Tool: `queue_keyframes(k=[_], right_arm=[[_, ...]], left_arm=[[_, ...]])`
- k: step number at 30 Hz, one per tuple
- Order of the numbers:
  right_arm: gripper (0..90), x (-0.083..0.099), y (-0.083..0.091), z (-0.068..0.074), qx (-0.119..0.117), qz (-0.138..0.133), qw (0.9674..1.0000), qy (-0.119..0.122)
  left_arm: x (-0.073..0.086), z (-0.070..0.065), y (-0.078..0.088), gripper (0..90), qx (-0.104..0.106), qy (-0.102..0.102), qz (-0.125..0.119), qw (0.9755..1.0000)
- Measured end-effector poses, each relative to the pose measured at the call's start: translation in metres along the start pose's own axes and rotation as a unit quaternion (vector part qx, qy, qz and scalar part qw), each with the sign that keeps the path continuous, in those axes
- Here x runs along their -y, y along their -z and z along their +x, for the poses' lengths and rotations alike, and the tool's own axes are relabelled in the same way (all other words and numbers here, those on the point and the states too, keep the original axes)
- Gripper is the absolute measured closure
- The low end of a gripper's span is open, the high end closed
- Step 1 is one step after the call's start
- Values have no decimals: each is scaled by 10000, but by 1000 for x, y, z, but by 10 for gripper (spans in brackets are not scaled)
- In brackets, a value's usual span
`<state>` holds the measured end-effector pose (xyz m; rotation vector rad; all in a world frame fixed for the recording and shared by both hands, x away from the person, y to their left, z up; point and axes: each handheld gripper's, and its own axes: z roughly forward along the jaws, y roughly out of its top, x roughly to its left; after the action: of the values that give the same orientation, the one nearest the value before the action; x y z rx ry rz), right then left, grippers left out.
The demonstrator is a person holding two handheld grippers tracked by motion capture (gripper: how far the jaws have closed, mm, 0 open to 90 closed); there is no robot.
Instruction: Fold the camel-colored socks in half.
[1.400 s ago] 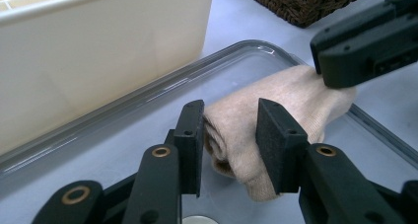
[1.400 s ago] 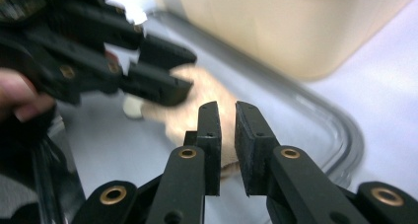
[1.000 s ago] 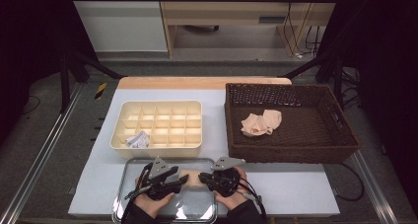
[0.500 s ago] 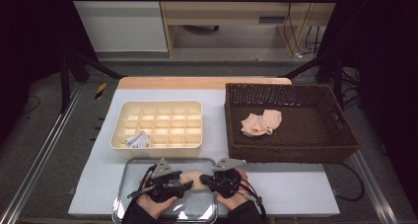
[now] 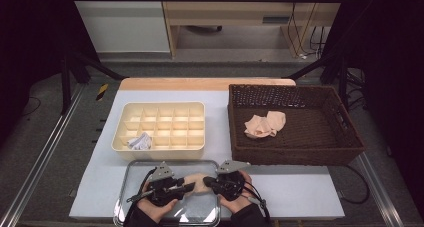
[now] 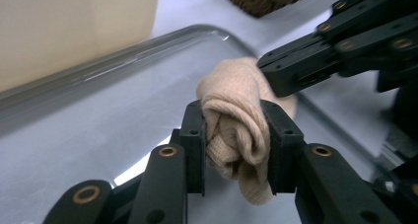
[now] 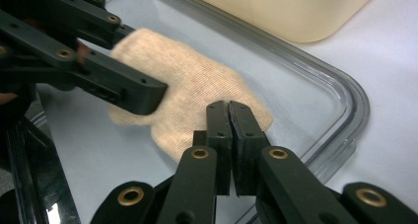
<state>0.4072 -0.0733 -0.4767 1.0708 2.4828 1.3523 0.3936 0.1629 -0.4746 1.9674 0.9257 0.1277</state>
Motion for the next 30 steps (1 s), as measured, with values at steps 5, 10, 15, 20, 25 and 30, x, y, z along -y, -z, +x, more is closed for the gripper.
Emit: queue_keyframes(k=[5,10,15,20,25,30], right_arm=[[867,-1,4,-1,-97,-108,9999,-8],[765,-4,13,-2,-102,-285,9995,3],[642,-2,28,-10,135,-391,9991,-42],[561,4,40,-21,411,-420,9982,-149],[509,14,56,-34,714,-416,9962,-290],[488,23,72,-45,926,-476,9934,-480]], left_arm=[[-4,-5,6,659,30,-104,-131,9999],[-7,-5,13,659,36,-107,-254,9996],[-11,-6,19,657,11,-169,-320,9993],[-14,-11,25,655,-127,-300,-352,9988],[-19,-12,36,654,-154,-343,-414,9984],[-26,-7,50,654,-236,-259,-554,9979]])
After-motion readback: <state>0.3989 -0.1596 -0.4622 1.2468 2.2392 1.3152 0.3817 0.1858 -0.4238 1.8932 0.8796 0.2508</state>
